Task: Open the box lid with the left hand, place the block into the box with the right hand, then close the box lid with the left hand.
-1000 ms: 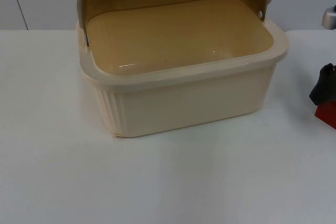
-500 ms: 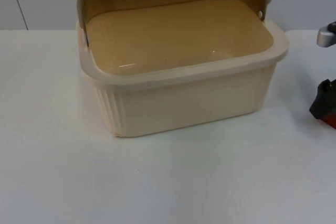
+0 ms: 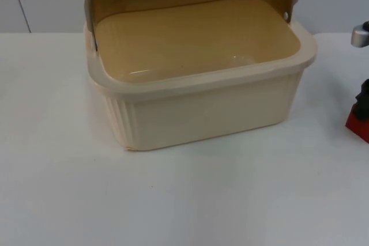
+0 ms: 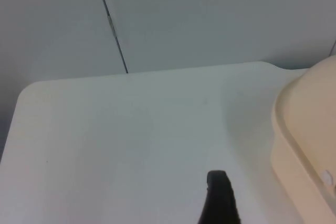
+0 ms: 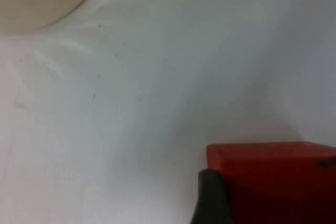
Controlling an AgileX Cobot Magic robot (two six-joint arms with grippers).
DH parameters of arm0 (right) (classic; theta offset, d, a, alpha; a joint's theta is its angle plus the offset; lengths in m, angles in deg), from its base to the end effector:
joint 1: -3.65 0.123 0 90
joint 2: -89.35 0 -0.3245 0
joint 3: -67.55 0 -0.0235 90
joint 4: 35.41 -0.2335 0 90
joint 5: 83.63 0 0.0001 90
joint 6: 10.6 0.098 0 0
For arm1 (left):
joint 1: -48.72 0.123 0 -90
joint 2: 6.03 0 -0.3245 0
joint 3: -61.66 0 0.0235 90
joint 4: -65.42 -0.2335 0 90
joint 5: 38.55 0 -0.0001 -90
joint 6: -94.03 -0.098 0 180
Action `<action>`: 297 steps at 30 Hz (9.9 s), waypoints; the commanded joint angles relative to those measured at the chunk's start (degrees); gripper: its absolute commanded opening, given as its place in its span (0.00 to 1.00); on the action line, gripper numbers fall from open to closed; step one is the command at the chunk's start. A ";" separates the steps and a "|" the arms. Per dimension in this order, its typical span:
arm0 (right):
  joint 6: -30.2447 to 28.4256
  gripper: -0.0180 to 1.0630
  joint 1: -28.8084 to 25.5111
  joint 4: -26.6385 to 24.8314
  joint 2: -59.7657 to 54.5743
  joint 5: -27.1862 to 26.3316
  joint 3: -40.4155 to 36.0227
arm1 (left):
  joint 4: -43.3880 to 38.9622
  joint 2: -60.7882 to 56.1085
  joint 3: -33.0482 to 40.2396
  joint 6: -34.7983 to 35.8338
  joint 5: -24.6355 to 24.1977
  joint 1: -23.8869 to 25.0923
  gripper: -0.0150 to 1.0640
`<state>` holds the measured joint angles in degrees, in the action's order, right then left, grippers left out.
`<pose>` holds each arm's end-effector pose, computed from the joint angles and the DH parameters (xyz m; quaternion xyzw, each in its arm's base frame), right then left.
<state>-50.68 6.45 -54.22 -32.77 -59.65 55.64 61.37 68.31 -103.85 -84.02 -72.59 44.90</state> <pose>0.3937 0.0321 0.1631 -0.2294 0.9504 0.0286 0.2082 0.2274 -0.0113 0.4106 0.0306 0.8773 0.0073 0.4788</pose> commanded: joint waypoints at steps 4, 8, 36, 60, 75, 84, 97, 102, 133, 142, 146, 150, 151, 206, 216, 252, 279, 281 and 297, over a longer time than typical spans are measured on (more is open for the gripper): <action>2.23 0.02 0.29 0.94 2.02 1.97 0.15 | -0.21 0.01 0.01 0.02 0.05 0.16 0.55; 2.23 0.02 0.29 0.94 4.87 2.11 0.15 | -0.21 0.01 0.01 0.02 0.05 0.16 0.55; 12.25 0.02 0.29 0.32 34.21 0.89 11.34 | 0.00 0.01 0.01 0.02 0.53 0.16 0.55; 8.31 0.02 26.64 -6.61 30.65 -0.21 11.33 | 0.00 0.01 0.01 0.02 1.87 0.16 0.55; 8.31 0.02 27.11 -1.06 12.81 -2.61 11.33 | 0.00 0.01 0.01 0.02 1.87 0.16 0.55; 9.34 0.10 27.11 0.51 7.40 -16.37 11.33 | -0.26 0.01 0.01 0.02 1.87 0.16 0.55; 13.80 0.32 27.11 0.12 2.08 -21.20 11.33 | -0.60 0.01 0.01 0.02 1.87 0.16 0.55; 13.80 0.83 27.11 0.12 2.08 -20.83 11.33 | -0.60 0.01 0.01 0.02 1.87 0.16 0.55; 26.58 0.99 22.56 6.93 33.37 5.50 11.33 | 0.06 0.01 0.01 0.02 1.43 0.16 0.55; 30.31 0.99 4.47 11.77 42.64 4.44 11.33 | 0.12 0.01 0.01 0.02 1.43 0.16 0.55; 30.63 0.99 -2.93 12.68 44.27 4.20 11.33 | 0.12 0.01 0.01 0.02 1.43 0.16 0.55; 30.63 0.99 -8.64 12.68 44.36 4.73 11.33 | -0.32 0.01 0.01 0.06 0.76 0.16 0.55; 30.63 0.99 -8.64 12.68 44.36 4.73 11.33 | -0.32 0.01 0.01 0.06 0.76 0.16 0.55; 30.20 0.99 -9.41 17.27 44.11 7.64 11.33 | -5.20 10.81 -4.67 1.69 34.04 0.43 0.99; 30.20 0.99 -9.41 17.27 44.11 7.64 11.33 | -4.44 17.65 -9.70 1.18 25.15 -0.54 0.99; 30.20 0.99 -9.41 17.18 44.22 7.54 11.33 | -7.24 36.52 -28.45 -44.81 17.65 -22.81 0.25; 30.20 0.99 -9.41 17.18 44.22 7.18 11.33 | 4.53 39.37 -29.33 -50.59 12.53 -22.92 0.01; 30.20 0.99 -9.41 17.18 44.22 7.07 11.33 | 7.97 39.37 -30.02 -54.43 10.61 -22.92 0.01; 30.20 0.99 -9.41 17.18 44.22 7.67 11.33 | 33.68 42.56 -31.59 -82.25 10.50 -22.81 0.01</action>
<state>-20.64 -2.74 -37.17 10.90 -51.88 66.70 93.08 110.59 -135.11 -165.84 -63.42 22.08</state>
